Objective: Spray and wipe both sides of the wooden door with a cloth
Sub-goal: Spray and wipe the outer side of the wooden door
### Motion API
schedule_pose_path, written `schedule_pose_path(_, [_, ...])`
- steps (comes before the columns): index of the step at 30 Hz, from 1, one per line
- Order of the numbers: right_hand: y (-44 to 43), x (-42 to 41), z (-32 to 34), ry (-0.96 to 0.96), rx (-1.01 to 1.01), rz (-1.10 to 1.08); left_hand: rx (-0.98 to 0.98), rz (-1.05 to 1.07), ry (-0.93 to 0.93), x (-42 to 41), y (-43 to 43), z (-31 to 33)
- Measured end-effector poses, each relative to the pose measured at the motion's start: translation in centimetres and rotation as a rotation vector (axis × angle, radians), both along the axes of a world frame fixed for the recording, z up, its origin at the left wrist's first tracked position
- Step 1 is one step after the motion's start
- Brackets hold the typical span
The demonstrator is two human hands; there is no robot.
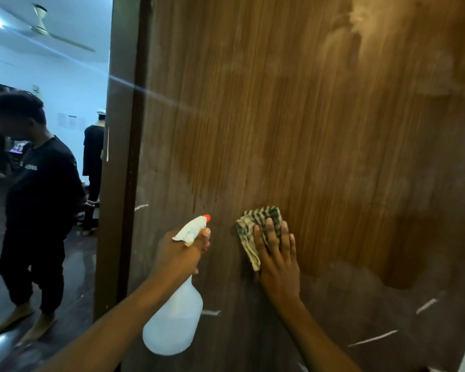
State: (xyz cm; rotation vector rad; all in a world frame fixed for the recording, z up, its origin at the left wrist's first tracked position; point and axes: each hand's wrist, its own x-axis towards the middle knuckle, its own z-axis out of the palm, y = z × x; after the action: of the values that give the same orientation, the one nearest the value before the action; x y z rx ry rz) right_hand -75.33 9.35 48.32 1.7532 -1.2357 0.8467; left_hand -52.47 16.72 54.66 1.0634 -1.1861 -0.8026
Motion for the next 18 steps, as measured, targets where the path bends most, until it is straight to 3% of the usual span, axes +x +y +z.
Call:
schedule_pose_path(3, [0.1,-1.3,-0.7,-0.11,-0.035,-0.063,0.059,0.033,0.015,0.7,-0.7,0.0])
schedule_pose_path(7, [-0.7,1.4,3.3,-0.299,-0.054,-0.098,0.042,0.036,-0.043,1.5,-0.6,0.6])
schedule_pose_path(11, [-2.2,5.5,4.6,-0.198,-0.098,-0.011,0.029,0.036,-0.068,2.2,-1.0,1.0])
schedule_pose_path(15, [-2.1,5.1,0.4,-0.012,-0.048,0.073,0.004,0.056,-0.13,3.0,-1.0,0.8])
schedule_pose_path(18, [-0.9,3.0,-1.7,-0.051,-0.036,-0.007,-0.017,0.033,-0.129,4.2,-1.6,0.2])
